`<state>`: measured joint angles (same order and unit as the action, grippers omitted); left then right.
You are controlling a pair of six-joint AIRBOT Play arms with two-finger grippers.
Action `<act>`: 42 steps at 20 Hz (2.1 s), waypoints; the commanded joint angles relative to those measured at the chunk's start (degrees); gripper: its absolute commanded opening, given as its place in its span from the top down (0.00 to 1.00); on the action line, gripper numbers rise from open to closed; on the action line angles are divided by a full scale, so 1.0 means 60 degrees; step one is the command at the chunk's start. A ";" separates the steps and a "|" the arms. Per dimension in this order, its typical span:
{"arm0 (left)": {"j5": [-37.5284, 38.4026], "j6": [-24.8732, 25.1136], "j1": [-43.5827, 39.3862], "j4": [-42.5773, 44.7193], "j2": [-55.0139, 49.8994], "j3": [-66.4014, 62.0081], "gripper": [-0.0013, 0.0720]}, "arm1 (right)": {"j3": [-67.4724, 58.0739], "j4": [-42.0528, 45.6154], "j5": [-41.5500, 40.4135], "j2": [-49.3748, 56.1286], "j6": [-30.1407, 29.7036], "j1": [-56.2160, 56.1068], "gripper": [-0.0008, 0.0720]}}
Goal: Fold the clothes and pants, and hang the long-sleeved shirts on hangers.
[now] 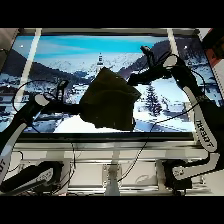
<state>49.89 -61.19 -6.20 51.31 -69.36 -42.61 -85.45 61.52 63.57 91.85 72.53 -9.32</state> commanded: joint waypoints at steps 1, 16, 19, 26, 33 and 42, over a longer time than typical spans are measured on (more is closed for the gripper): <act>-0.0466 -0.0087 -0.0291 -0.0204 -0.0324 -0.0004 0.19 | -0.0015 0.2022 0.0073 -0.0029 0.1144 0.0455 0.20; -0.0353 -0.0929 0.1042 -0.0208 0.0583 -0.0015 0.17 | 0.2484 -0.4178 -0.0372 0.1457 0.0474 0.2248 0.18; -0.0353 -0.0929 0.1042 -0.0211 0.0579 -0.0015 0.17 | 0.2484 -0.4743 -0.1388 0.1800 0.0219 0.1705 0.19; -0.0470 -0.0922 0.1049 -0.0211 0.0525 -0.0015 0.17 | 0.2313 -0.4983 -0.1599 0.1851 -0.1322 0.1137 0.91; -0.0463 -0.0918 0.1031 -0.0211 0.0525 -0.0018 0.17 | 0.0208 -0.3118 -0.2160 0.1698 -0.2459 0.1566 0.93; -0.0463 -0.0922 -0.0284 -0.0353 -0.0160 0.0004 0.11 | -0.0576 -0.1978 -0.3122 0.1698 -0.2233 0.1698 0.15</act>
<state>47.11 -66.74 -4.69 49.39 -68.16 -42.63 -87.94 47.48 44.60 102.10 58.02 0.23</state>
